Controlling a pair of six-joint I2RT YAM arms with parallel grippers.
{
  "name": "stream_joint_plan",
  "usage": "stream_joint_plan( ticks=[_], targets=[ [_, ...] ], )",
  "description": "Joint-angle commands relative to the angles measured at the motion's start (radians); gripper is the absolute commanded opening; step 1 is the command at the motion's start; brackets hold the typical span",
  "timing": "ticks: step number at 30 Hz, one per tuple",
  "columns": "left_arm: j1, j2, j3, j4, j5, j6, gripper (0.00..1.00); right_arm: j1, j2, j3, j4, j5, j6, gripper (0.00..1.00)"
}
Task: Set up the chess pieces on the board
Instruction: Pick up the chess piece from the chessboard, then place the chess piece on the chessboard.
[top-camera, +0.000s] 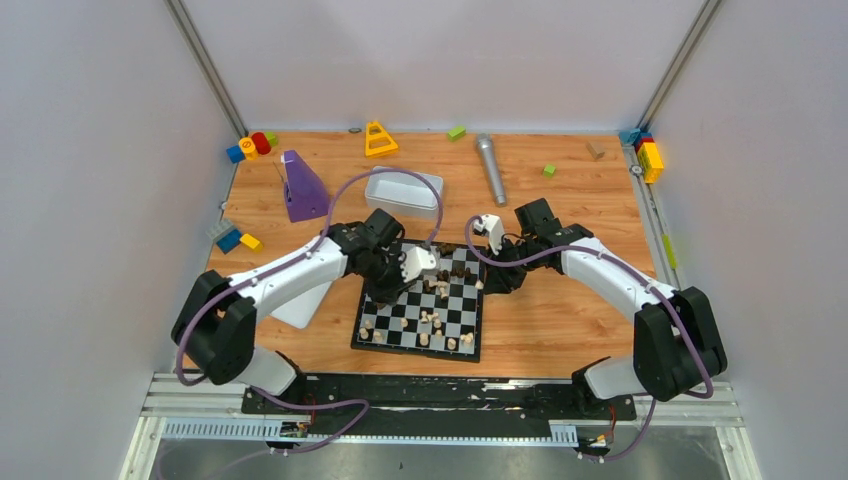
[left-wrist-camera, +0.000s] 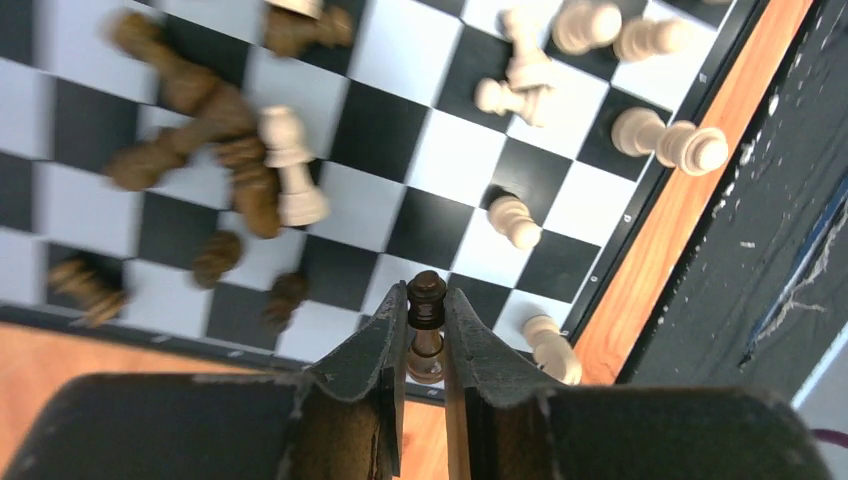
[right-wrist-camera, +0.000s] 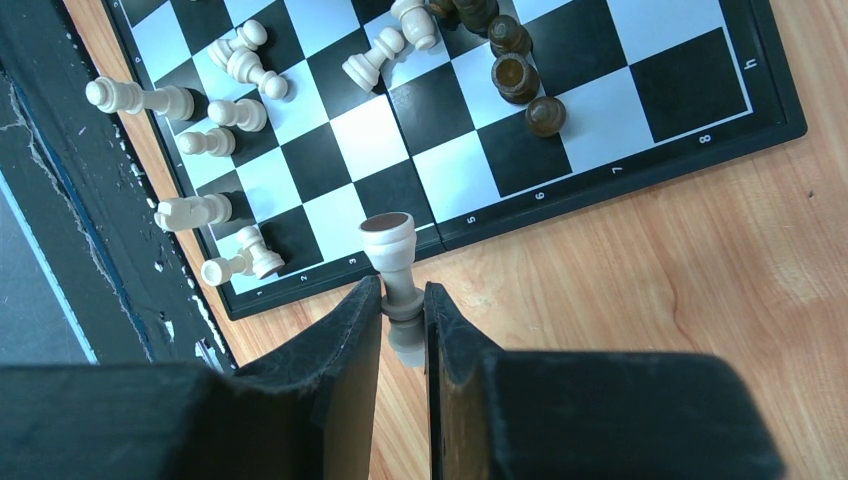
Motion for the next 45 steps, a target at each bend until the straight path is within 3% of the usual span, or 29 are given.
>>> stream_joint_plan(
  ticks=[1,4,8,13,15,24,45],
  targets=[
    [0.054,-0.122,0.074,0.060,0.058,-0.008,0.00,-0.001,0.001,0.010,0.007,-0.015,-0.023,0.01],
    [0.092,-0.175,0.055,0.186,0.060,-0.041,0.00,-0.001,0.003,0.014,0.007,-0.017,-0.022,0.01],
    [0.133,-0.215,-0.040,0.516,0.010,-0.096,0.00,-0.001,0.008,0.016,0.009,-0.015,-0.021,0.01],
    [0.141,-0.183,-0.146,0.941,-0.010,-0.196,0.00,-0.001,0.003,0.013,0.009,-0.008,-0.021,0.01],
    [0.141,-0.146,-0.166,1.014,-0.018,-0.240,0.00,-0.001,0.003,0.012,0.009,-0.006,-0.022,0.01],
    [0.169,-0.030,-0.248,1.208,-0.032,-0.343,0.00,-0.001,0.014,0.014,0.009,-0.003,-0.027,0.01],
    [0.189,0.116,-0.337,1.405,0.000,-0.464,0.00,-0.001,0.017,0.010,0.007,-0.001,-0.030,0.01]
  ],
)
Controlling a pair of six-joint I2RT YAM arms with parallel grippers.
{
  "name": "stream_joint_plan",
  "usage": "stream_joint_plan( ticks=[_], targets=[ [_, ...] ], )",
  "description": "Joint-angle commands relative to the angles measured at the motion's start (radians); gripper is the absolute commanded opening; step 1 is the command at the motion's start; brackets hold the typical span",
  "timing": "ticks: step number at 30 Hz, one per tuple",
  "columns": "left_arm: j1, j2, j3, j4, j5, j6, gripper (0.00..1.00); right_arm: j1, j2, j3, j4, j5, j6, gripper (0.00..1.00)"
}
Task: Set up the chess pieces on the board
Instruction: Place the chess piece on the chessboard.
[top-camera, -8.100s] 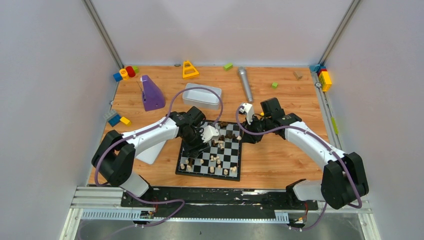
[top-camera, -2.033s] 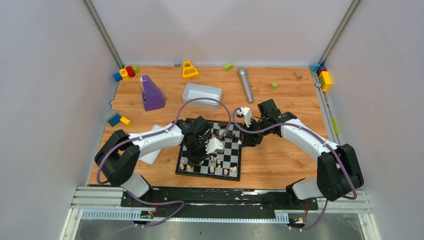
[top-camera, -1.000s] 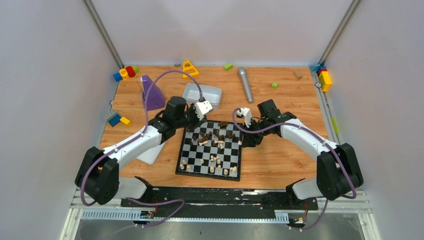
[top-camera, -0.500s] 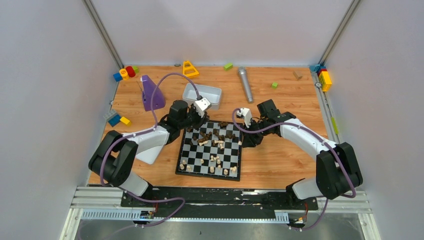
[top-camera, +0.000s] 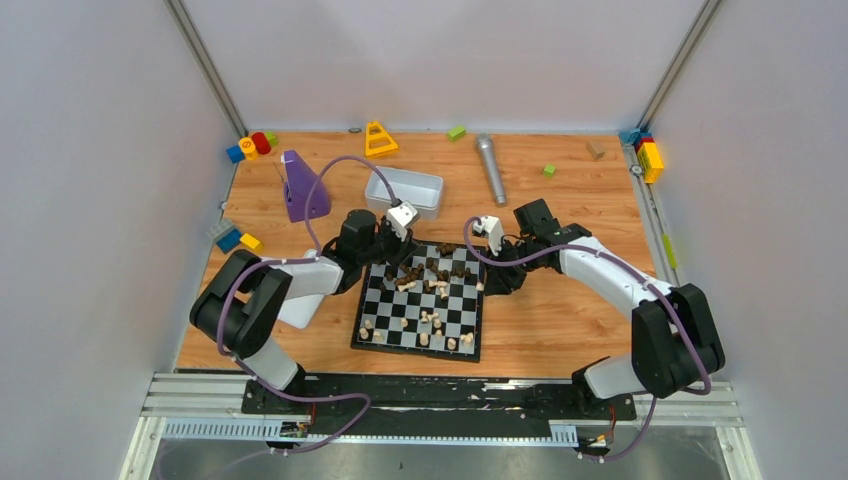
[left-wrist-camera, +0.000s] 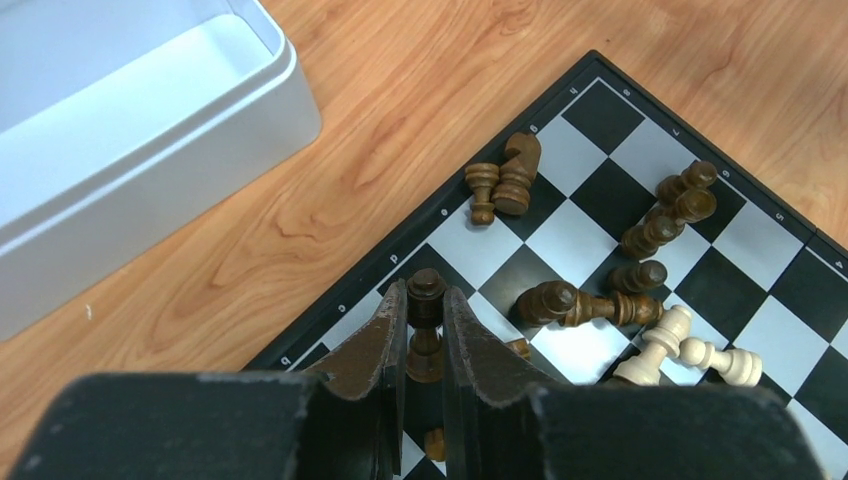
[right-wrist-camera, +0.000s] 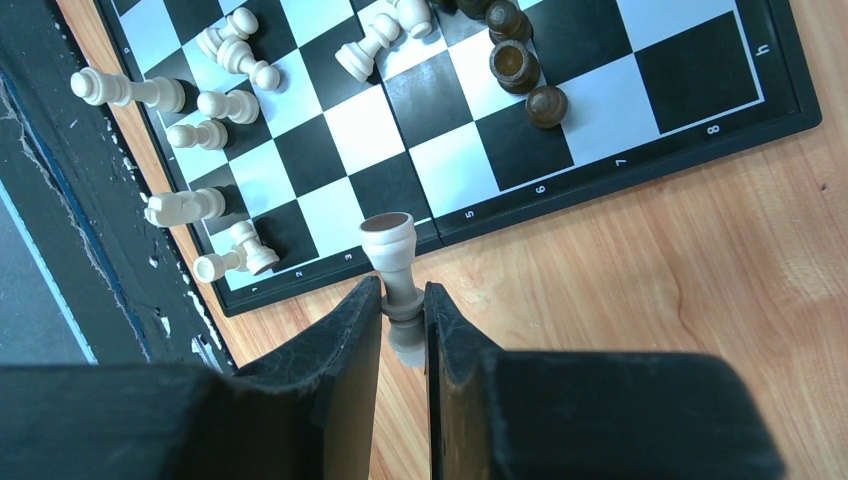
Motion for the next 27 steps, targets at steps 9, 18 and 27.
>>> stream_joint_plan(
  ticks=[9,18,27],
  targets=[
    [0.005,0.041,-0.049,0.183,0.015,-0.033,0.14,-0.001,0.006,0.010,0.014,-0.007,-0.023,0.01],
    [0.005,0.072,-0.071,0.245,0.028,-0.028,0.18,-0.001,0.007,0.010,0.013,-0.009,-0.024,0.02],
    [0.005,0.051,-0.115,0.281,0.040,-0.032,0.29,-0.002,0.009,0.008,0.010,-0.011,-0.025,0.01]
  ],
)
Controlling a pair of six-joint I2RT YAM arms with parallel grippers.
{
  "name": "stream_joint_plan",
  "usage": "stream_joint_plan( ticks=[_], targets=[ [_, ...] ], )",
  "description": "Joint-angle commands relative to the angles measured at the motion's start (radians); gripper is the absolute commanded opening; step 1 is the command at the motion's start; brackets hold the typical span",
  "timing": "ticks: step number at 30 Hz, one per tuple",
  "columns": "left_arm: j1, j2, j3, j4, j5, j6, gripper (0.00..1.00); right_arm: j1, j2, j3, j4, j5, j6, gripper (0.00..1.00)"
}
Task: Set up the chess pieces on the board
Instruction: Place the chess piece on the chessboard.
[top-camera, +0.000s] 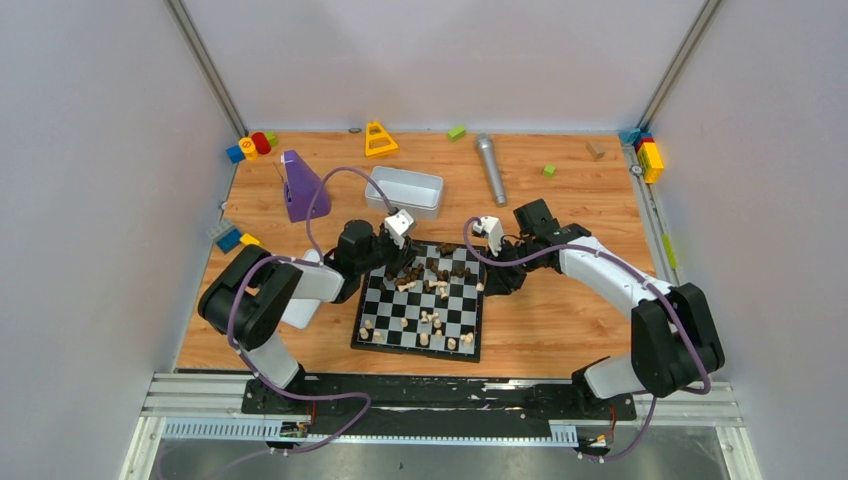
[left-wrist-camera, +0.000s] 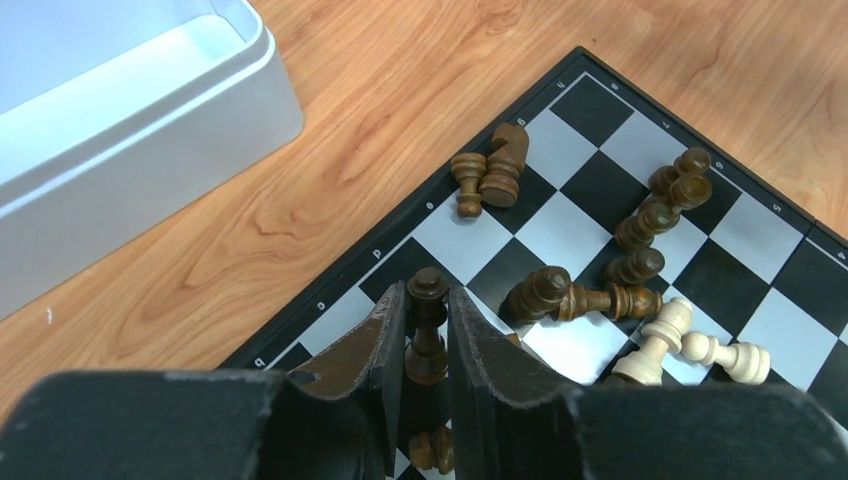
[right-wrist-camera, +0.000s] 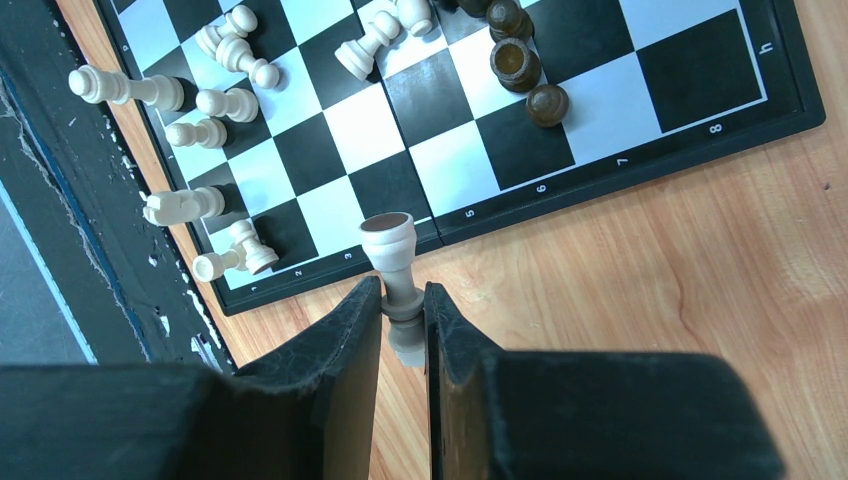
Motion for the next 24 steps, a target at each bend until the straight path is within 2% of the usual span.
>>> stream_joint_plan(
  ticks=[1,5,8,13,17,21,23,24],
  targets=[
    [0.004,-0.017,-0.029,0.059,0.027,-0.002,0.31,-0.002,0.007,0.008,0.011,-0.010,-0.023,0.01],
    [0.005,-0.023,-0.044,0.077,0.050,0.006,0.41,-0.002,0.010,0.010,0.010,-0.013,-0.022,0.01],
    [0.006,-0.029,-0.057,0.102,0.049,0.006,0.54,-0.001,0.011,0.010,0.009,-0.013,-0.023,0.02],
    [0.018,-0.057,-0.079,0.132,0.032,0.008,0.65,-0.002,0.012,0.011,0.008,-0.014,-0.022,0.02],
    [0.040,-0.156,-0.079,0.099,0.027,0.042,0.75,0.000,0.013,0.021,0.004,-0.026,-0.014,0.02],
    [0.052,-0.311,-0.063,-0.047,0.047,0.147,0.87,0.020,0.015,0.038,-0.013,-0.023,-0.008,0.02],
    [0.054,-0.382,-0.033,-0.187,0.111,0.225,0.91,0.040,0.020,0.050,-0.022,-0.025,-0.011,0.02],
    [0.060,-0.392,-0.008,-0.333,0.192,0.292,0.93,0.044,0.024,0.061,-0.027,-0.039,-0.015,0.02]
  ],
)
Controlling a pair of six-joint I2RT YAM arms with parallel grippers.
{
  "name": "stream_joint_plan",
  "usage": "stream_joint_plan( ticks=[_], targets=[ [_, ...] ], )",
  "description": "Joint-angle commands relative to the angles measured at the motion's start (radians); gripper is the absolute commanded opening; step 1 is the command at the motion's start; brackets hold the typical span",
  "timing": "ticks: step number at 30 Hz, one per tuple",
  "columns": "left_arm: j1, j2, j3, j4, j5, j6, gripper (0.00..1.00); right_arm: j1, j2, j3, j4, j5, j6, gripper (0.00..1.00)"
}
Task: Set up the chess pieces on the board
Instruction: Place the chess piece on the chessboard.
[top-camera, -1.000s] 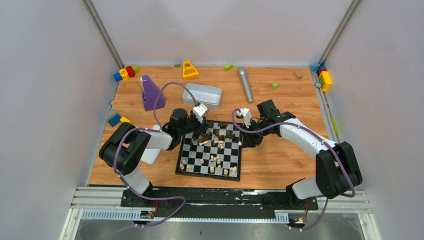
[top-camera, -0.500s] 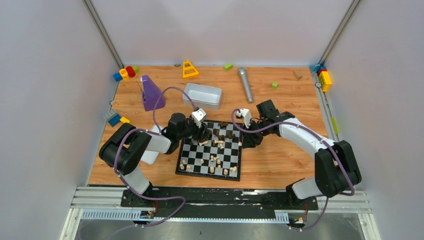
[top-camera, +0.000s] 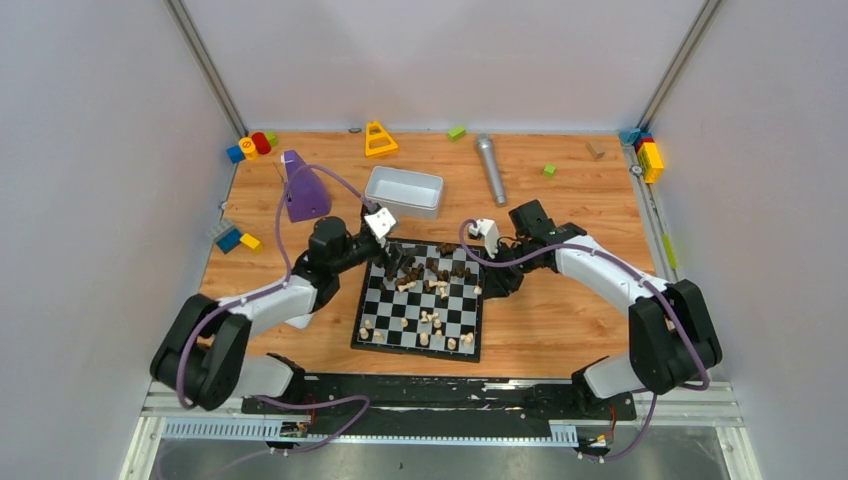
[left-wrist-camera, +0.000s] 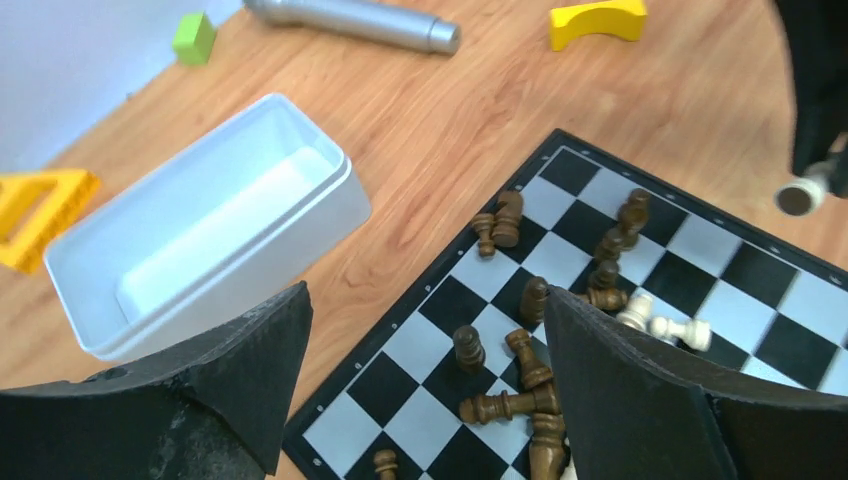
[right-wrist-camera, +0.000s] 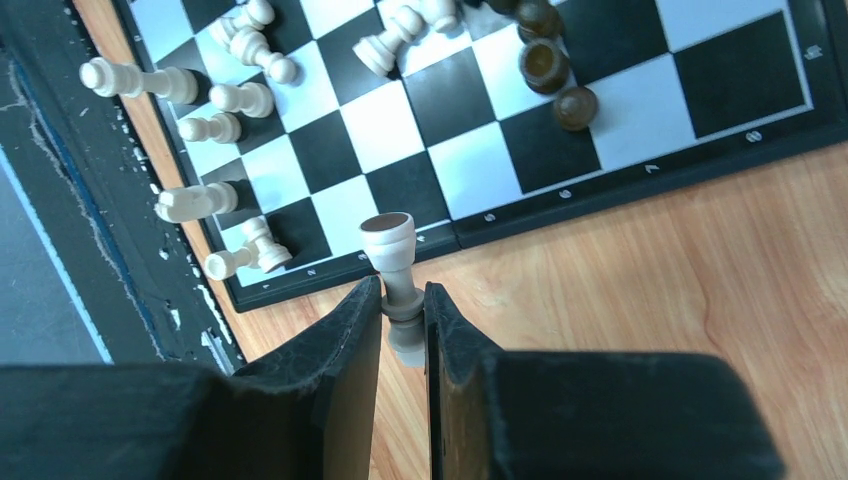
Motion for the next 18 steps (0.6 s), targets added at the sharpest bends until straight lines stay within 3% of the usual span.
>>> stream_joint_plan(
  ticks=[1,4,8,12,18],
  targets=[
    [0.013,-0.123,0.119,-0.364,0.196,0.237,0.94,0.033,0.013,0.072,-0.027,-0.056,-0.020,0.02],
    [0.005,-0.141,0.171,-0.641,0.461,0.463,0.95,0.036,0.042,0.135,-0.069,-0.118,-0.047,0.01],
    [-0.061,-0.151,0.244,-0.877,0.511,0.717,0.92,0.037,0.115,0.247,-0.159,-0.237,-0.095,0.02],
    [-0.157,-0.132,0.303,-0.918,0.448,0.816,0.90,0.039,0.177,0.337,-0.223,-0.348,-0.110,0.02],
    [-0.249,-0.067,0.377,-0.861,0.377,0.817,0.82,0.040,0.209,0.381,-0.244,-0.410,-0.112,0.02]
  ],
)
